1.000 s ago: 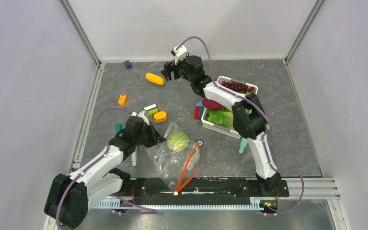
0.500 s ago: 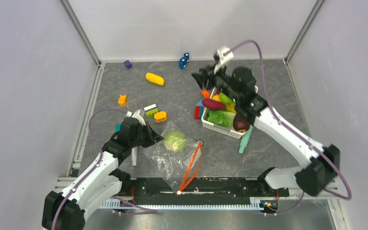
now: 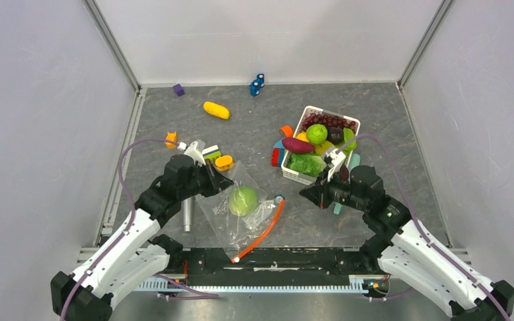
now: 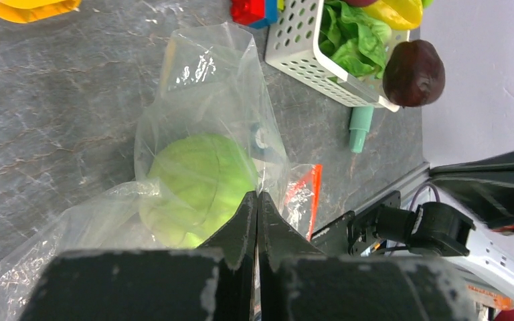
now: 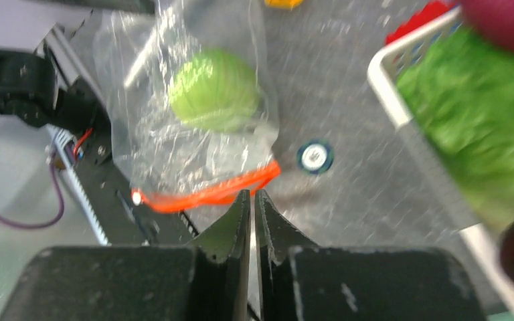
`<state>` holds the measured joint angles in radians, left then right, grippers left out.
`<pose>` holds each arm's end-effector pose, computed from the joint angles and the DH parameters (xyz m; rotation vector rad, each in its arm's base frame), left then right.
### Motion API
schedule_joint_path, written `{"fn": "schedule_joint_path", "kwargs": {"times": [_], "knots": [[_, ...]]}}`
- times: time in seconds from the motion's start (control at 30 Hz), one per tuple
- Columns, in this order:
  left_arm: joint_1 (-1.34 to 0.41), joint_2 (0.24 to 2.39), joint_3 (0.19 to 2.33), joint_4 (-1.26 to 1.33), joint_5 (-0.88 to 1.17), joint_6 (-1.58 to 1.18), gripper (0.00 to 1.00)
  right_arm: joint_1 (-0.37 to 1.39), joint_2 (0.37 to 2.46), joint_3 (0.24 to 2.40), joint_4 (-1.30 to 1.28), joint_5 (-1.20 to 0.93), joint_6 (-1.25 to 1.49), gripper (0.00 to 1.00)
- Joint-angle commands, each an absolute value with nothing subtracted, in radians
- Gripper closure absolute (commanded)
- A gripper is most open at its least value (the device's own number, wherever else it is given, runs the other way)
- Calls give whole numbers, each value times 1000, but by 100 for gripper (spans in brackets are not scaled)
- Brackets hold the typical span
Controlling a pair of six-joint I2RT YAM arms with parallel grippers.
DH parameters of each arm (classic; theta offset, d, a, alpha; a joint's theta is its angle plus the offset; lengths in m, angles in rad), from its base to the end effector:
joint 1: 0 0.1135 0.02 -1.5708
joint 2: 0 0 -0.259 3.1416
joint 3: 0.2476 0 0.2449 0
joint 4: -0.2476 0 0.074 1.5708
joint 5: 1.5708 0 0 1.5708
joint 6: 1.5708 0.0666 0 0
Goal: Open the zip-top bag and remove the fake food
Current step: Pick up the fake vegetable from the zipper food storage bag.
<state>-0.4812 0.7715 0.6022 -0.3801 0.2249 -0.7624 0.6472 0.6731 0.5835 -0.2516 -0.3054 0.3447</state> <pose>0.1677 -0.1043 0.2407 -0.1750 2.2565 -0.9445 0.1387 0.1299 0.2675 -0.5170 1.9476 0.9443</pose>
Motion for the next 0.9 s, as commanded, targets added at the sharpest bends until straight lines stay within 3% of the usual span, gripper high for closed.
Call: {"fn": "schedule_joint_path", "kwargs": {"times": [0.0,0.5,0.87], "knots": [[-544,775,667,-386,182,-802,98,652,613,459,-201,-483,432,91],[-575,756,756,-444,131,-805,98,765,539,249,-119,-350,496,95],[-575,769,630,-430,4,-806,98,986,520,129,76,-204,547,94]]}}
